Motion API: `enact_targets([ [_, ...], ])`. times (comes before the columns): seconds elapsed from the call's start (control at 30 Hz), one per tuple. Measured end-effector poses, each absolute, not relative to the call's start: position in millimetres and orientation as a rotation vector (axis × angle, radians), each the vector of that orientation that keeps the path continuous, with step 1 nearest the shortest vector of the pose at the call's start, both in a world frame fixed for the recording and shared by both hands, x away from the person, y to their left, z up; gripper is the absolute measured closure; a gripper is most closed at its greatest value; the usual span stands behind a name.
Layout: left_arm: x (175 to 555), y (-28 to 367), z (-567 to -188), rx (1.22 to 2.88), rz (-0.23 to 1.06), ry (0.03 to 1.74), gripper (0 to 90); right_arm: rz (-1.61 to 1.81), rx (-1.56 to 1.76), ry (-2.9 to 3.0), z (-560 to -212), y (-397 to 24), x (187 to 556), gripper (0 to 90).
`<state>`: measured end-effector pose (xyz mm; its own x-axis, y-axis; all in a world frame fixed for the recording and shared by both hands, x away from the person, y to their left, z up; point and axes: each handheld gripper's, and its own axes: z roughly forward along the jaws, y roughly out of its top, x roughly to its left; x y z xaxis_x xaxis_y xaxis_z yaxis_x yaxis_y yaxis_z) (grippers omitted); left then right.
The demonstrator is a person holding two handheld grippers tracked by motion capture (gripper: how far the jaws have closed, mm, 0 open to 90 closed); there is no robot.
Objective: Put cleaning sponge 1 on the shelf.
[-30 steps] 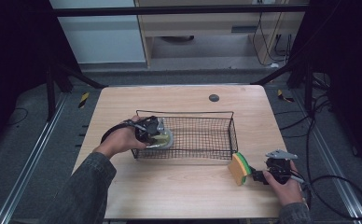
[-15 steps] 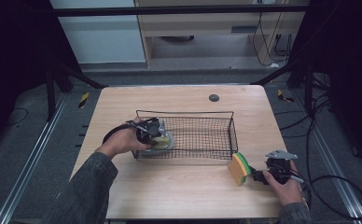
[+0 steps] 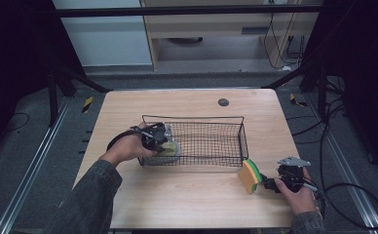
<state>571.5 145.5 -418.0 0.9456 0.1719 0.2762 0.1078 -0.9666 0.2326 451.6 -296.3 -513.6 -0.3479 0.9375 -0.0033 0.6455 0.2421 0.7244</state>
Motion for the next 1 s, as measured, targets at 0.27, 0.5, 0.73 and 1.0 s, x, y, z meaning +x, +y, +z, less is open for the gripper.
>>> enact_targets([
  [0.27, 568, 148, -410, 2.856, 0.454, 0.206, 67.4, 0.893, 1.453, 2.081, -513, -296, 451, 1.2],
  [0.5, 565, 153, -401, 2.817, 0.484, 0.226, 63.6, 0.890, 1.446, 2.079, -514, -296, 452, 1.2],
  [0.73, 564, 161, -390, 2.752, 0.543, 0.315, 48.6, 0.890, 1.446, 2.078, -514, -296, 451, 1.2],
  [1.0, 559, 172, -378, 2.610, 0.608, 0.495, 14.3, 0.891, 1.448, 2.078, -514, -296, 451, 1.2],
])
